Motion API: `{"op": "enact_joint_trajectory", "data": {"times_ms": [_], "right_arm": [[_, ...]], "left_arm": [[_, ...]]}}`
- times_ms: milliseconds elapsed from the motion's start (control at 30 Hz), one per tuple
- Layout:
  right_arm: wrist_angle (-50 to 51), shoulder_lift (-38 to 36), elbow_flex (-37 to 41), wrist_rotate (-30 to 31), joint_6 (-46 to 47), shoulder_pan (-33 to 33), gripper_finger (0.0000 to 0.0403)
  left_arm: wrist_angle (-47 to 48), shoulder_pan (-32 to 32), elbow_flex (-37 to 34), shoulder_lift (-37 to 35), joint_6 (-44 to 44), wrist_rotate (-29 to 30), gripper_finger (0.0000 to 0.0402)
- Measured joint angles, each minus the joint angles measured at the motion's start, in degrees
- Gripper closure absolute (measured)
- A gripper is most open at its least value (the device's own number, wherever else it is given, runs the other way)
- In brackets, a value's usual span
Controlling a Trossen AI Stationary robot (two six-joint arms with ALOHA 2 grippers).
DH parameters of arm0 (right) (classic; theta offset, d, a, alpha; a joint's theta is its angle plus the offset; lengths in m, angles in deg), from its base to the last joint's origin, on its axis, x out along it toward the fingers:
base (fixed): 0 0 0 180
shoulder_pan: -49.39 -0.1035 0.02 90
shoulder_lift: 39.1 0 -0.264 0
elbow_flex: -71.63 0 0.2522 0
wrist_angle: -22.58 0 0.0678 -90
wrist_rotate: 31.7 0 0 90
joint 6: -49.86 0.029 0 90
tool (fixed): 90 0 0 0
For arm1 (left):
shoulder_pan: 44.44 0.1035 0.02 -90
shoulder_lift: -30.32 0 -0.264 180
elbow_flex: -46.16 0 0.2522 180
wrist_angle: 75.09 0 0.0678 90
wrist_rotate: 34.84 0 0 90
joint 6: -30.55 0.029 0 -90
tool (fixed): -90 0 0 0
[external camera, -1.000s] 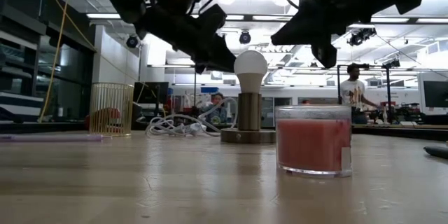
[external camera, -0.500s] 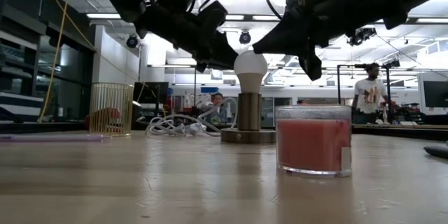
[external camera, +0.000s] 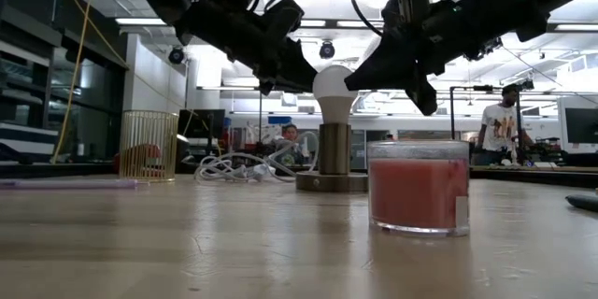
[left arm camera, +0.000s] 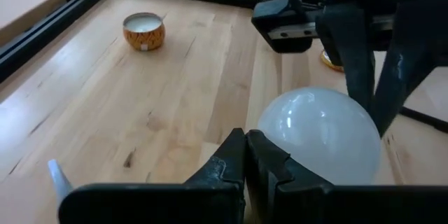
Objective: Screw lightbulb
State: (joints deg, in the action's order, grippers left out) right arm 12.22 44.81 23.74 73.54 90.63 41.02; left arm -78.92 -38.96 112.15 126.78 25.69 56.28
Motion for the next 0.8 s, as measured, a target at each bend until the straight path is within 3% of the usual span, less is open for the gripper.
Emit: {"op": "enact_joint_trajectory", "data": {"times_ms": [667,800], "right_arm": [[5.4,-4.1,0.1,0.9,-3.7,4.6,0.0403],[5.5,-4.3,0.1,3.8,-3.8,6.3,0.0403]], "left_arm": [[7.3,-3.4,-0.1,-3.2,-7.3,2.0,0.0402],[5.5,-5.1,0.0,-3.0,-8.5,-0.7,0.0402]]}}
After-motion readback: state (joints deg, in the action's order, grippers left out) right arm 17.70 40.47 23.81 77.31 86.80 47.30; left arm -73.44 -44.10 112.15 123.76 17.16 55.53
